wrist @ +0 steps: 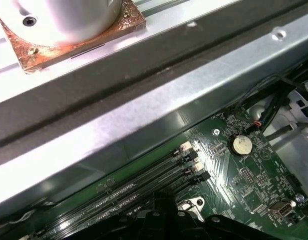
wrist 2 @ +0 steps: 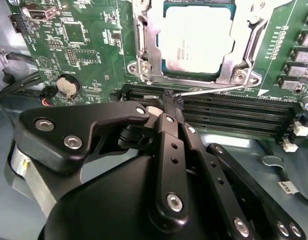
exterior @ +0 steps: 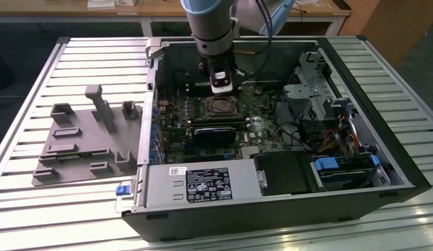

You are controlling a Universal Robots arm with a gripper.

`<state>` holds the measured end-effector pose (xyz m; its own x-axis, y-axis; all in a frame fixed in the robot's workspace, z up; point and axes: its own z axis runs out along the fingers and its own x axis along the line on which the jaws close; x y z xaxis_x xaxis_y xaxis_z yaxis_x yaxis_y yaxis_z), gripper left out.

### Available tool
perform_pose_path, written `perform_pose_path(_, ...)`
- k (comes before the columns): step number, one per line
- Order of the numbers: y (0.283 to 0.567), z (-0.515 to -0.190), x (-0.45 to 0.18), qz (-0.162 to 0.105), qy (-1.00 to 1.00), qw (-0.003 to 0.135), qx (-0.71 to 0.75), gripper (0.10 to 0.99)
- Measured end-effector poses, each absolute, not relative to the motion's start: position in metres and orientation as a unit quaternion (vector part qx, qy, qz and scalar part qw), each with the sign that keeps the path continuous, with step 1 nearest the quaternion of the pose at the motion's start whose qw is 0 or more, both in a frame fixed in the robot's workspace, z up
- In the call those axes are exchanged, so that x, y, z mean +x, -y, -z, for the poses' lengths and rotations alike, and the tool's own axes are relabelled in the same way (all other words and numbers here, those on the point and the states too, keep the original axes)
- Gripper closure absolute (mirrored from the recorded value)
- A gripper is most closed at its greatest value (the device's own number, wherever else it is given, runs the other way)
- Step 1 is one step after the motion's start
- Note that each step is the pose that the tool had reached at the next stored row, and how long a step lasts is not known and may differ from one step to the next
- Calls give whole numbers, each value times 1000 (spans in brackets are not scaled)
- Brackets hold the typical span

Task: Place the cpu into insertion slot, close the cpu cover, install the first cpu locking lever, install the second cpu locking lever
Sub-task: 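Install the first cpu locking lever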

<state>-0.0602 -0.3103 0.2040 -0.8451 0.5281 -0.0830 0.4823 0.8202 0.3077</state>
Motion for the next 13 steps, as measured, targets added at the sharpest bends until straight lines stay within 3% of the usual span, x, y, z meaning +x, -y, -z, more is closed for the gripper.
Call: perform_pose_path(13, 307, -200, -62, -134, -947, 86, 277, 984)
